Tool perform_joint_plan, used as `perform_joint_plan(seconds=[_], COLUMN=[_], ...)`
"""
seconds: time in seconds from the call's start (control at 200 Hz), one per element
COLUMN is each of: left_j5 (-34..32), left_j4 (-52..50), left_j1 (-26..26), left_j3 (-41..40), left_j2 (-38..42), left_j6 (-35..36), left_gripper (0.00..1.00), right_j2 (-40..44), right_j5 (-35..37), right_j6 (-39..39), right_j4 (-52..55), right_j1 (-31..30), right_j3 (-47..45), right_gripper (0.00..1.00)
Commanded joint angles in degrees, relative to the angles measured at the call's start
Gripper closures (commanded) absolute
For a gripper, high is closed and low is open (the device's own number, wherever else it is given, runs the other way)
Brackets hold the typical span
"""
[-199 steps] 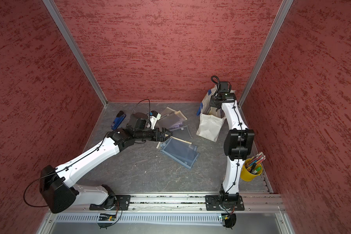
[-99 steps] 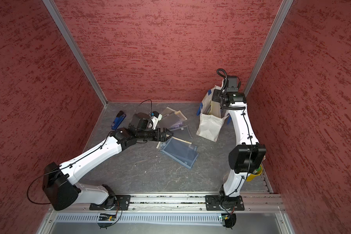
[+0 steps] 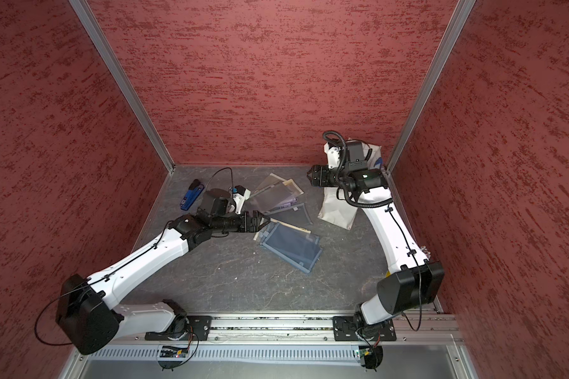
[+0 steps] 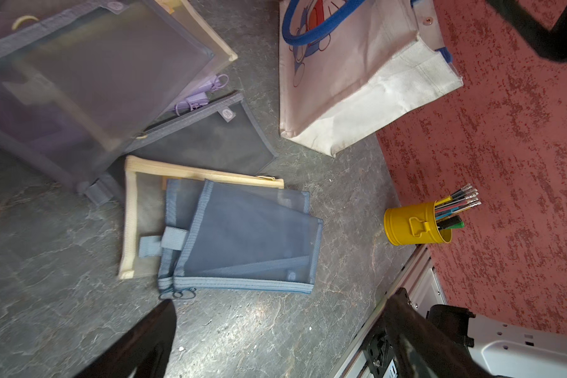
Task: Put the pencil pouch into the canvas bag
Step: Pick up the pencil pouch.
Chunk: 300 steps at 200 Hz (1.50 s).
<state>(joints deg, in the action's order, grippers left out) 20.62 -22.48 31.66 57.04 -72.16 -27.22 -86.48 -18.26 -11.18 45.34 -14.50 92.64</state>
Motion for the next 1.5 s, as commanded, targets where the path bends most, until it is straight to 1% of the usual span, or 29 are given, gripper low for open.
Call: perform_joint_plan(seconds=[0.0,0.02,0.07,0.235,0.376,0.391,0.511,0.631,0.742,0.882,1.152,1.293,1.393,1.498], left_j5=[1.76,1.94,2.38,3.56,4.66,4.76,3.88,3.98,4.04,4.98,6.31,7.57,8.62,9.01], left_j4=[-0.06,-0.23,-0.54,0.77,6.04,6.89,12.49,19.07,22.45,24.78,30.85,33.73,35.66,35.97], left_j1=[-1.95,-2.29,-3.01,-3.80,-3.21,-2.85,-0.02,0.76,1.46,2.09,2.53,2.27,1.87,1.56], left_j3=[-2.38,-2.87,-3.94,-7.85,-11.57,-11.81,-12.62,-13.69,-13.71,-14.16,-16.35,-15.74,-15.56,-15.03], left_j2=[2.89,3.25,4.06,5.27,3.67,3.36,-0.61,-6.24,-10.69,-14.29,-19.47,-22.58,-24.35,-25.46], left_j6=[0.37,0.41,0.45,-0.38,-5.63,-6.24,-10.35,-16.59,-19.53,-21.64,-25.06,-25.92,-26.78,-26.74], left_gripper=[0.00,0.01,0.01,0.01,0.01,0.01,0.01,0.01,0.02,0.03,0.09,0.13,0.18,0.21], right_j2=[2.89,4.55,5.38,4.97,3.55,2.14,-0.73,-4.01,-7.18,-10.03,-13.58,-14.10,-14.02,-13.02], right_j5=[-4.83,-5.20,-5.97,-6.88,-7.17,-7.23,-6.78,-4.22,-1.18,-1.79,-2.23,-2.73,-3.60,-5.02], right_j6=[-2.61,-2.90,-3.15,-3.03,-3.21,-3.37,-4.10,-4.85,-6.24,-8.02,-9.30,-8.71,-7.90,-7.24], right_j4=[-3.05,-3.68,-4.63,-6.10,-8.96,-9.42,-12.09,-13.54,-14.72,-19.37,-23.62,-24.13,-24.42,-24.83], right_j1=[-2.54,-3.42,-5.27,-9.28,-9.84,-9.92,-10.37,-10.51,-10.41,-10.45,-10.43,-10.41,-10.39,-10.46], right_j3=[-5.84,-7.07,-9.78,-17.31,-23.11,-23.68,-26.94,-28.67,-29.47,-30.75,-32.28,-33.55,-35.16,-37.33], right_gripper=[0.18,0.19,0.19,0.22,0.23,0.23,0.24,0.24,0.24,0.24,0.25,0.26,0.27,0.29])
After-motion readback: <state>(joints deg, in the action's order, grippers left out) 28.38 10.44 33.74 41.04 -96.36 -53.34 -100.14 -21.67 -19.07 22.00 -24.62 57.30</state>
